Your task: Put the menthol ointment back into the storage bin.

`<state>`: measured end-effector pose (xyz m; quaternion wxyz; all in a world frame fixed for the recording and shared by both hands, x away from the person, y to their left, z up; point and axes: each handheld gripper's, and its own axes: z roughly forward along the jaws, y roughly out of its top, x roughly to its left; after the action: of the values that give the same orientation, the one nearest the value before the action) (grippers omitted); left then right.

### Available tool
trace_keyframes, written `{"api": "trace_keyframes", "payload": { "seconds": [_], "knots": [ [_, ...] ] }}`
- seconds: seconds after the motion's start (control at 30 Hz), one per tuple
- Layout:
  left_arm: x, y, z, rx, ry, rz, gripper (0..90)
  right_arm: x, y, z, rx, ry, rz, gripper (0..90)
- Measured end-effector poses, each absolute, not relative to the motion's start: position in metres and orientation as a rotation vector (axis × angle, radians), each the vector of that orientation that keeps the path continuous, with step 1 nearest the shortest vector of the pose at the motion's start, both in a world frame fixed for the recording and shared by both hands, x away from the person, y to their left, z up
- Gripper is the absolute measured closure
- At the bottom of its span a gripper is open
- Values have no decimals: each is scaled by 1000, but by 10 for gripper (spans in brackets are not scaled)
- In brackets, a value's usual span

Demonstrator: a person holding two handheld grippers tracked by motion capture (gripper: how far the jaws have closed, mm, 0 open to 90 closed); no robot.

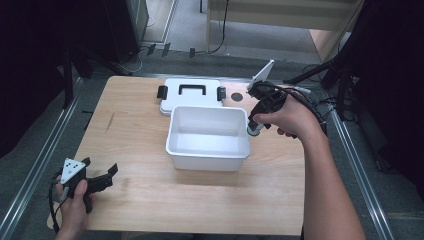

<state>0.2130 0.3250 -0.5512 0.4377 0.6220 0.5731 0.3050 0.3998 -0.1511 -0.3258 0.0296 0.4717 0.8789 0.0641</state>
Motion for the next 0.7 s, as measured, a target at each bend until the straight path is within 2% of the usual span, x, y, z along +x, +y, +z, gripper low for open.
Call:
{"api": "trace_keyframes", "payload": {
  "seconds": [0.7],
  "knots": [
    [213,326,-551,1542,1426,754,2,404,-119,-336,1394,2778,203,516]
  ]
}}
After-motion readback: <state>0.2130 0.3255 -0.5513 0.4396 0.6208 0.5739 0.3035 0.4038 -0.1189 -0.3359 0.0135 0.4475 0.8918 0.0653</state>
